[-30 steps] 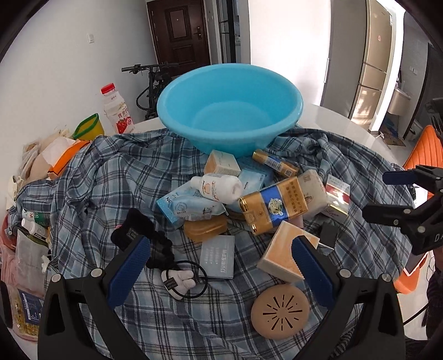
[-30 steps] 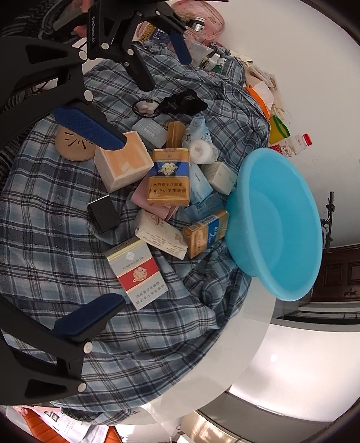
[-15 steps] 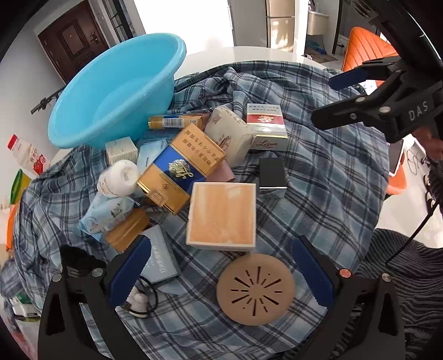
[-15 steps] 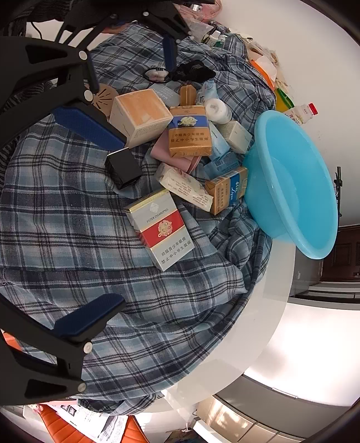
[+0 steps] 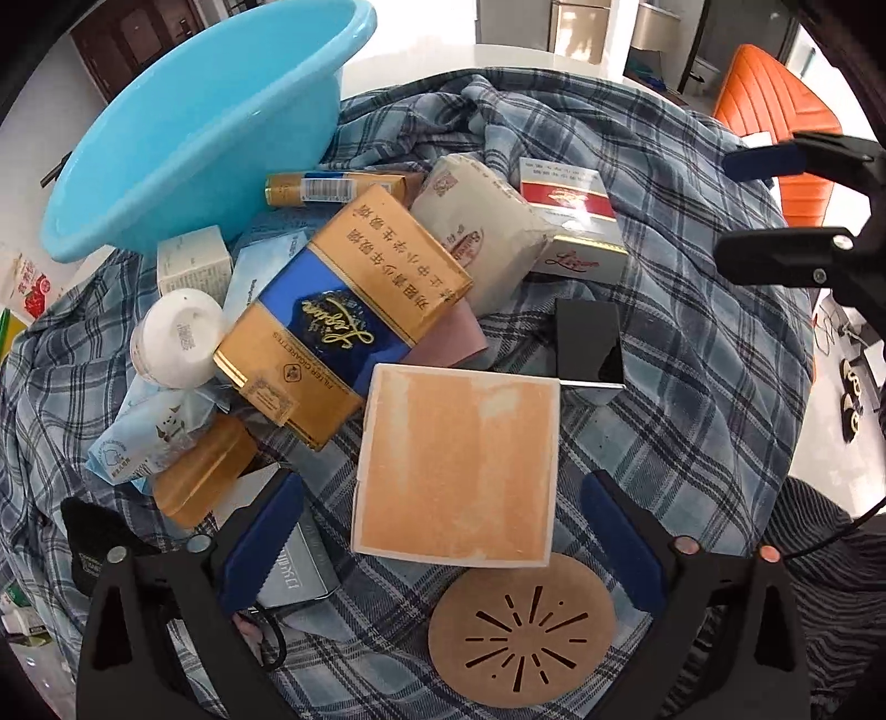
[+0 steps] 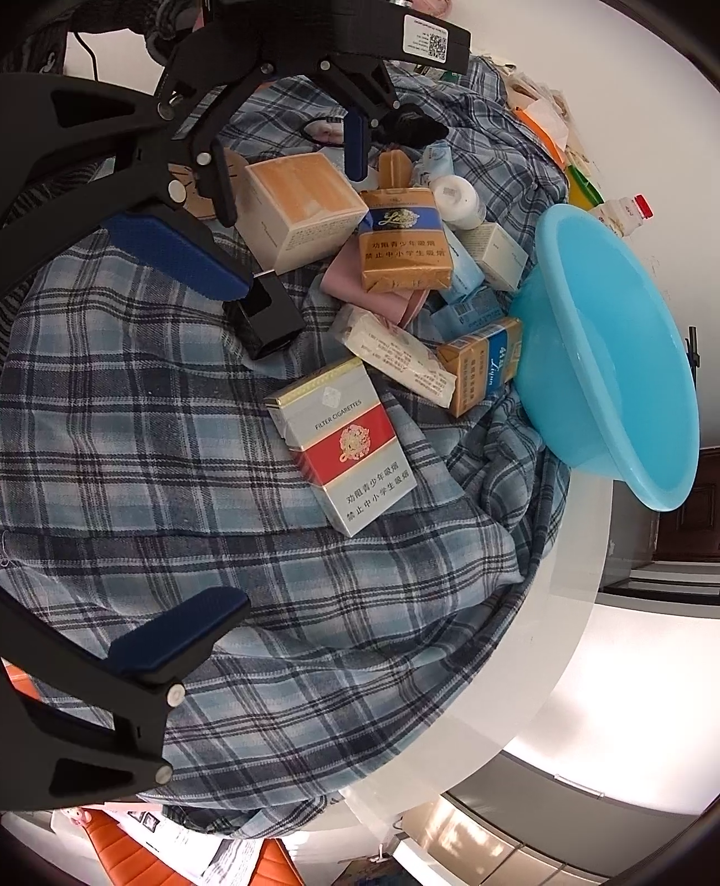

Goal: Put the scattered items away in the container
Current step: 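Lower the left tool onto the tan square soap bar and close it, then grasp the gold-and-blue cigarette pack with the right tool while the left holds the soap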

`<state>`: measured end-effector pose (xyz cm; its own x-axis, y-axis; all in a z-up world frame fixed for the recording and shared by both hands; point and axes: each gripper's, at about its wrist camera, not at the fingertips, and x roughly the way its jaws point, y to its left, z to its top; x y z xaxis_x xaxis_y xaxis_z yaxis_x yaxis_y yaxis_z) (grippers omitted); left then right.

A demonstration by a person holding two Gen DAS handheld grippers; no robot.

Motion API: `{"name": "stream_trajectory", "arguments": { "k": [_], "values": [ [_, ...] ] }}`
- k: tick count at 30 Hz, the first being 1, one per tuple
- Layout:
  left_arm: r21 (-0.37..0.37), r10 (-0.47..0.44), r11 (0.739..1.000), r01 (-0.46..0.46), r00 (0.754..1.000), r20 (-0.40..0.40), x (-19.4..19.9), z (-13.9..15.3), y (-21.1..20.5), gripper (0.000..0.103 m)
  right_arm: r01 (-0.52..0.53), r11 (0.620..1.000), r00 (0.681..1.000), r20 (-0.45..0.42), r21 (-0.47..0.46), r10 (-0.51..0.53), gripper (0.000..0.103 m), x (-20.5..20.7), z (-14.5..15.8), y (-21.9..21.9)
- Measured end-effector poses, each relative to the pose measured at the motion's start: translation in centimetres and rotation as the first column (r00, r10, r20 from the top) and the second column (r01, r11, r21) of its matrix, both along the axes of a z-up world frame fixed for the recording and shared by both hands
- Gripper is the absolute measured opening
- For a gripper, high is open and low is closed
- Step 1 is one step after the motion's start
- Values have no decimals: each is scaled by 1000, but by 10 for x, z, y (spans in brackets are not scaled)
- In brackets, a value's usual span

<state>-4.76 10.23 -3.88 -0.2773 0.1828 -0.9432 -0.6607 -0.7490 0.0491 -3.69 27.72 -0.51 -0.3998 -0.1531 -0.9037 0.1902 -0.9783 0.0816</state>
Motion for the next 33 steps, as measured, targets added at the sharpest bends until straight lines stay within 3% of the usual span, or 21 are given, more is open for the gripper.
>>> {"name": "stream_trajectory", "arguments": {
  "k": [1,3,8,12,17,21,26,33],
  "values": [
    [9,30,1000,-30,1000,8,-2,1,-3,59,3,1000,1000,1,-2,-3,103,0,0,1],
    [24,73,997,-74,997,25,-3,7,-9,60,4,1000,1000,3,-8,-4,103,0,-1,2],
    [53,66,997,-64,997,-36,11,28,-20,60,5,1000,1000,15,-22,-5,103,-1,-8,4],
    [66,137,989,-133,989,-59,10,36,-35,60,-27,999,999,27,-46,28,103,-1,-16,-3],
    [34,277,960,-277,933,-228,16,45,-59,61,-193,981,981,-28,-18,192,103,14,-19,-30],
    [98,338,941,-325,922,-188,20,45,-79,61,-248,968,968,-51,-19,247,103,20,-23,-43],
    [100,367,930,-355,913,-178,29,36,-89,61,-307,950,949,-95,-58,300,103,25,-23,-65],
    [120,417,908,-402,894,-164,33,35,-108,61,-448,893,877,-175,37,447,103,34,-23,-117]
  ]
}}
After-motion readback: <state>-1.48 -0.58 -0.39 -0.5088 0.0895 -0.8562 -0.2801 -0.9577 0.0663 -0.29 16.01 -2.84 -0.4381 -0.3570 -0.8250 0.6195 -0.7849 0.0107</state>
